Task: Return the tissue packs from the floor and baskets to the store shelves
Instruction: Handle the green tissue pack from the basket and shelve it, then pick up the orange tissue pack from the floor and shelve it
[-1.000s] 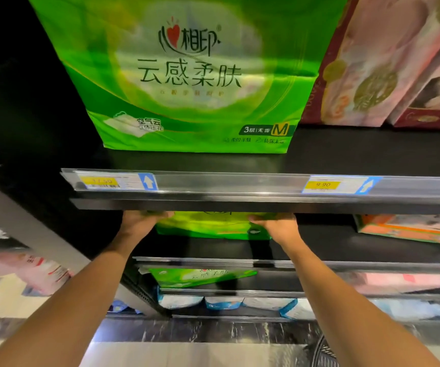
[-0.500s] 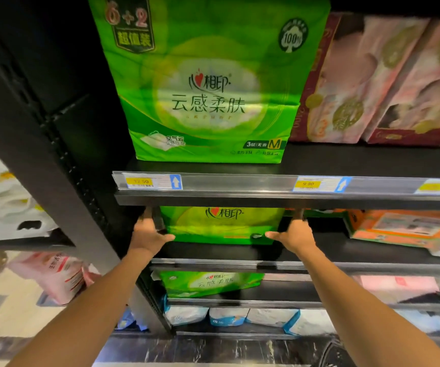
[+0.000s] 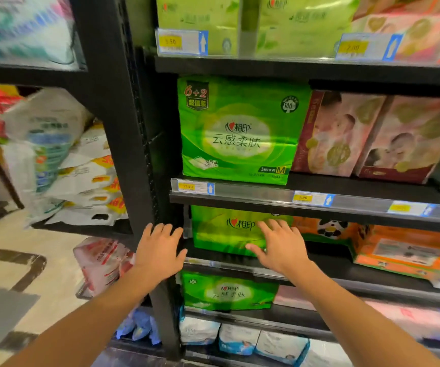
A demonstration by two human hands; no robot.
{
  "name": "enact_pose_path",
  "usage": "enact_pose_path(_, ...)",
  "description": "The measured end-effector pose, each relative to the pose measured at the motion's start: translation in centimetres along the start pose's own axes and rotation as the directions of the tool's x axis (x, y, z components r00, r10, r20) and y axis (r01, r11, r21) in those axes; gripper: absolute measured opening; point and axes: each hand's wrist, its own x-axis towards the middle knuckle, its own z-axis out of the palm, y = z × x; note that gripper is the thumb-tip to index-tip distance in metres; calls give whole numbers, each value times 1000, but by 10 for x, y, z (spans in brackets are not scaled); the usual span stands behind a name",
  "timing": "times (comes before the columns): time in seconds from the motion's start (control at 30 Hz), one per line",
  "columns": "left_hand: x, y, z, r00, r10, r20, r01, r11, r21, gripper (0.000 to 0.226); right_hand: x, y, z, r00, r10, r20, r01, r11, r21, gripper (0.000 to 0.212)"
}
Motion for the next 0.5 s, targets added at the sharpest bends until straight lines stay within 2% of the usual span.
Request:
enact_pose_path(0.13, -41, -22, -50, 987, -152, -50, 153, 988, 28, 55, 3, -27, -37, 987, -155, -40, 156, 988, 8, 73)
enact_pose_path(0.23, -90, -35, -90, 953, -296, -66, 300, 953, 52, 52, 4, -56, -64, 950, -300, -91, 303, 953, 23, 71)
enact_pose_path(0.37, -171, -40, -143, 864, -496, -84, 502, 859, 96, 53, -5, -109, -93, 854, -481, -197, 502, 862, 72, 75)
enact_pose_path(0.5, -257, -36, -196, 725, -688, -17, 677, 709, 196, 54, -32, -184, -118, 715, -640, -280, 688, 716, 118, 63)
